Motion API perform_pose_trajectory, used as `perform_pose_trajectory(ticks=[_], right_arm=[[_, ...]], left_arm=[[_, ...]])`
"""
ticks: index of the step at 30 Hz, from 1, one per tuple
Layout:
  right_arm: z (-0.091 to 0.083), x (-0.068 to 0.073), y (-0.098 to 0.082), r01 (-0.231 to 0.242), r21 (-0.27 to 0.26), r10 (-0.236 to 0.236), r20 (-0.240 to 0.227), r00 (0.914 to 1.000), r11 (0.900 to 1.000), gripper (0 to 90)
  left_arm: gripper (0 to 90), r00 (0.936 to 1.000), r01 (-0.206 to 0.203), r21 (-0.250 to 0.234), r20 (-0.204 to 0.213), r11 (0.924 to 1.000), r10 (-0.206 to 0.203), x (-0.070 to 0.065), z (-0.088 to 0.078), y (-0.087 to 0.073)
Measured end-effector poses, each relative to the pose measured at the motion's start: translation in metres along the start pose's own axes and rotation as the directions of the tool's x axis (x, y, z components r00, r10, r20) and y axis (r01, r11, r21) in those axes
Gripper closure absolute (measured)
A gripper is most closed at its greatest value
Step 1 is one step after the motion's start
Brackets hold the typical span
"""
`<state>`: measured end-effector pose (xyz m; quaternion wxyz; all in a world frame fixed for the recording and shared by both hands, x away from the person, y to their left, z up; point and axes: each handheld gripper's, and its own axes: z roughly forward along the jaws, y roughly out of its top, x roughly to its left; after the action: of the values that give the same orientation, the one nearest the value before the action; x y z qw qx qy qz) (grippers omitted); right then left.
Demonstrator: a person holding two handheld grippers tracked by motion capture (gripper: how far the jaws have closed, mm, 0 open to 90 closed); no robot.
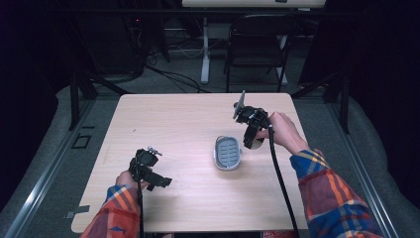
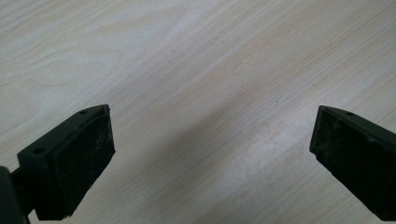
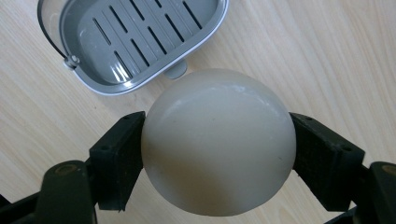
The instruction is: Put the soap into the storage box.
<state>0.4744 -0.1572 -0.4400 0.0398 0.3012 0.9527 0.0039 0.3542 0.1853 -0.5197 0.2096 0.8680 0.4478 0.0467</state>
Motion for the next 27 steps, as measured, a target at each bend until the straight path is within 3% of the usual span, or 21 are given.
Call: perform_pose_trajectory(ticks=[13,27], right_arm=[[0.001,0.010,0.020,0.030,-0.008,-0.030,-0.010,0.9995,1.000,22.8],[0.015,0.024,0.044,0.066,-0.010,-0.066,-0.033,0.9973,0.998,22.7]], left_arm=[[0.0,1.0000,0.001,0.000,0.001,1.0000,-0.001,0.000,0.000,0.000],[0.0,1.0000,0.000,0.000,0.002,1.0000,0.000,0.000,0.000,0.000]])
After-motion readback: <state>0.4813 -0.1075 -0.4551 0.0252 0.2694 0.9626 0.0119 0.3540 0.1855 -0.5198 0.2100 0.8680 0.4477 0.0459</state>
